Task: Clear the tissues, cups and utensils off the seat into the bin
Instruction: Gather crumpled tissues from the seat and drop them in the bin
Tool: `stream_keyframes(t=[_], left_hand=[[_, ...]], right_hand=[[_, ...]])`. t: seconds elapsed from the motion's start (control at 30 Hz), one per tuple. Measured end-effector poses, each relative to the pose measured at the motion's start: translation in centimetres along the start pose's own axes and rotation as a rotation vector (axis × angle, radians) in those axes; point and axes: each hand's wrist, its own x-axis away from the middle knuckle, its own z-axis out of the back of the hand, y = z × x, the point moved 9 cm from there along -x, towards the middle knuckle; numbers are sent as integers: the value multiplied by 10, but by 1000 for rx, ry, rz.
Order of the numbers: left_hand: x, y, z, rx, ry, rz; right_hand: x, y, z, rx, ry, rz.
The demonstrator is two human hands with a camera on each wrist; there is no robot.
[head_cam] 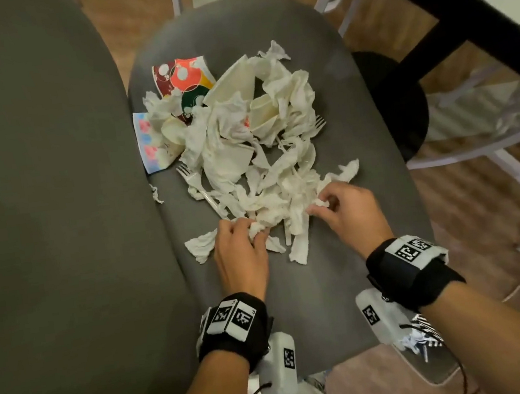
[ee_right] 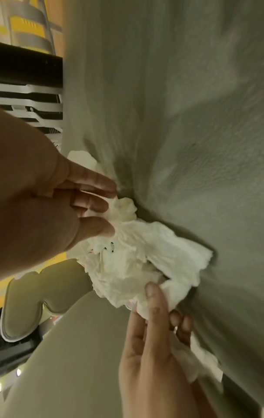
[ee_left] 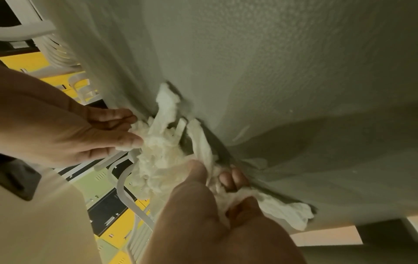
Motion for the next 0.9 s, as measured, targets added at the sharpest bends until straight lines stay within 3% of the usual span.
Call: stream_keyframes(t=[0.13, 0.33, 0.5, 0.73, 0.9], left_hand=[[-2, 3, 1, 90, 44, 0], [1, 0, 7, 191, 80, 107], [1, 2, 9, 253, 95, 60], [3, 2, 16, 214, 146, 48], [7, 9, 11, 279, 109, 24]], right_hand=[[1, 11, 2, -65, 69, -5], [-7, 13, -4, -6, -52, -50], [-10, 13, -21, 51, -130, -16], [3, 20, 14, -181, 183, -98], [22, 26, 36, -324, 322, -178]])
